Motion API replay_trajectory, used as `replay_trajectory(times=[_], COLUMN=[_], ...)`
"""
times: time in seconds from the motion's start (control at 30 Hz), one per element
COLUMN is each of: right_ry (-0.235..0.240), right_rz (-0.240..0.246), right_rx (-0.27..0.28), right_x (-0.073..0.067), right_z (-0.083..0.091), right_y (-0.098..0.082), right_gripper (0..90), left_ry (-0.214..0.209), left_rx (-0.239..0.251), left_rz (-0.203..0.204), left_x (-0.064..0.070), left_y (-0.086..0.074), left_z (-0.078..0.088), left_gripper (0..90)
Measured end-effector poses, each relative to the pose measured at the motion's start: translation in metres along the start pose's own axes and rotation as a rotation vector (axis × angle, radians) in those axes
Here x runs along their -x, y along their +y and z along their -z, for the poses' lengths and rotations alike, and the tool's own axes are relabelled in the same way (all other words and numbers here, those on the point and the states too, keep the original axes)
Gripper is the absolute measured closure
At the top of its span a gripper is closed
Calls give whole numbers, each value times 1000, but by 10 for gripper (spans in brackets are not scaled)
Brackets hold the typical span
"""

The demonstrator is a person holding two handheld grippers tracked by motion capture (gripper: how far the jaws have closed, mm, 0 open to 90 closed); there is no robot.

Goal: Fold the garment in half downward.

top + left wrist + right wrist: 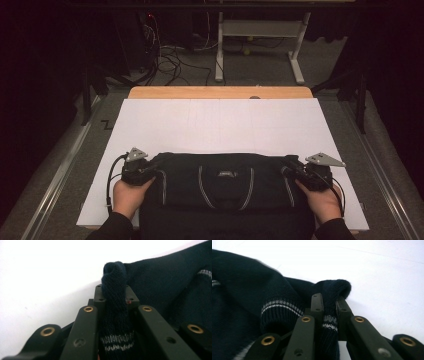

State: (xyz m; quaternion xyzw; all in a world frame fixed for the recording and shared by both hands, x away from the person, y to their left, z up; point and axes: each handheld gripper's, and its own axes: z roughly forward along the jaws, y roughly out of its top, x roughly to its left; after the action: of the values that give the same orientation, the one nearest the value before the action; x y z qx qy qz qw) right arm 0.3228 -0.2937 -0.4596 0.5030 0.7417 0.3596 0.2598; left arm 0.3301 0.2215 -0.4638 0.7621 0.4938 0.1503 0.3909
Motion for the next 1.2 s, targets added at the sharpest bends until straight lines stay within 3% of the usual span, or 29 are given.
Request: replay_trajectory(times=[0.27, 0.43, 0.63, 0.8, 0.87, 1.0, 1.1, 1.2], right_ry=[-46, -61, -110, -148, -158, -172, -170, -159], right_rz=[8, 9, 67, 104, 113, 96, 98, 99], right_rx=[-10, 0, -3, -6, 12, 34, 42, 1], right_x=[13, 20, 22, 24, 23, 23, 23, 25], right_z=[-22, -33, -49, -58, -60, -61, -64, -72], right_y=[17, 35, 56, 75, 84, 95, 95, 90], right_gripper=[823, 822, 822, 822, 822, 821, 818, 814], left_ry=[14, 39, 53, 66, 91, 114, 119, 147], left_rx=[-6, -22, -31, -24, 4, 8, -13, -75], left_rz=[12, -6, 20, 21, 13, 14, 31, 13], left_x=[-8, -16, -27, -33, -33, -36, -37, -37], left_y=[22, 37, 51, 67, 74, 87, 87, 83], left_z=[-20, -32, -47, -50, -48, -48, -57, -72], left_gripper=[741, 740, 739, 739, 738, 735, 730, 725])
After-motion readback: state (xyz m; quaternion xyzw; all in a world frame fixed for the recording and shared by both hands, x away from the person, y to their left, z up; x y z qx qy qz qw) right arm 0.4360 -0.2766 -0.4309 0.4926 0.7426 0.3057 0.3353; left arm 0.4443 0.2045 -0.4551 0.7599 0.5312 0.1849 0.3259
